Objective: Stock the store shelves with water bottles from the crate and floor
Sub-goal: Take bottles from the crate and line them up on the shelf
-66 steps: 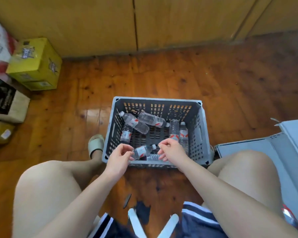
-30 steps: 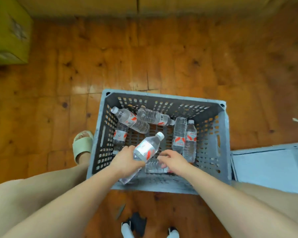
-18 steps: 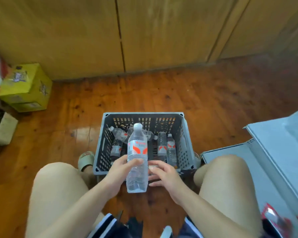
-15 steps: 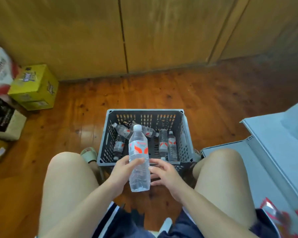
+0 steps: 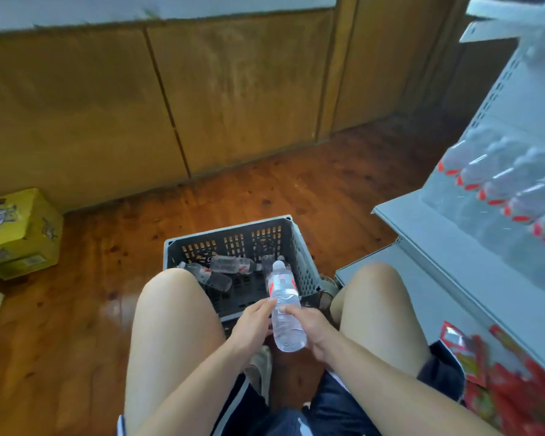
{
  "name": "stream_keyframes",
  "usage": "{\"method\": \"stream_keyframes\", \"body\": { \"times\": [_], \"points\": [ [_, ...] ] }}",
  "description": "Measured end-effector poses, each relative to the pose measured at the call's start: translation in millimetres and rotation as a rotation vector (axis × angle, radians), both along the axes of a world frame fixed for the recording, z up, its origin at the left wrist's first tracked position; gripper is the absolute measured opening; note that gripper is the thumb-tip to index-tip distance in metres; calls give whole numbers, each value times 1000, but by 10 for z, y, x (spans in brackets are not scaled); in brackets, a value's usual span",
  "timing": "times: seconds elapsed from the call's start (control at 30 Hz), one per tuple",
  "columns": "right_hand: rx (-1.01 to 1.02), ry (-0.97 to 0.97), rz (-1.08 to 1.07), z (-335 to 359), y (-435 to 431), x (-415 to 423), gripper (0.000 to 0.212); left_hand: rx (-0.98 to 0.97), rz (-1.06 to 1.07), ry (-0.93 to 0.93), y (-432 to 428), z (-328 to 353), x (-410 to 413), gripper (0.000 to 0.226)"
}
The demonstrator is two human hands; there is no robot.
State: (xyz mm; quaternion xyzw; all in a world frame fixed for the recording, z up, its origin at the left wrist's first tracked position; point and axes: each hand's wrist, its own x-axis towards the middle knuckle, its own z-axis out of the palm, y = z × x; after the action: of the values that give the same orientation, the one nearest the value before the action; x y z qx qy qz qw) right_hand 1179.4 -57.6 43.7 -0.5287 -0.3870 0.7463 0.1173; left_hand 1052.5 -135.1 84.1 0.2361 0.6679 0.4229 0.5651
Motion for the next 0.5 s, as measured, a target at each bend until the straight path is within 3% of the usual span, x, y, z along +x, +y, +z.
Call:
{"method": "stream_keyframes", "body": {
  "times": [0.13, 0.27, 0.37, 0.5],
  "points": [
    [-17, -7, -256, 50, 27, 262, 29, -3, -62, 99, 296, -24, 180, 23],
    [-49, 104, -371, 254, -2, 530, 45, 28, -42, 261, 528, 10, 305, 12],
    [-21, 189, -497, 357, -91, 746, 43, 22, -129, 190, 714, -3, 457, 13],
    [5, 280, -619, 492, -207, 927, 48, -17, -276, 16, 920, -69, 689, 41]
  ]
}}
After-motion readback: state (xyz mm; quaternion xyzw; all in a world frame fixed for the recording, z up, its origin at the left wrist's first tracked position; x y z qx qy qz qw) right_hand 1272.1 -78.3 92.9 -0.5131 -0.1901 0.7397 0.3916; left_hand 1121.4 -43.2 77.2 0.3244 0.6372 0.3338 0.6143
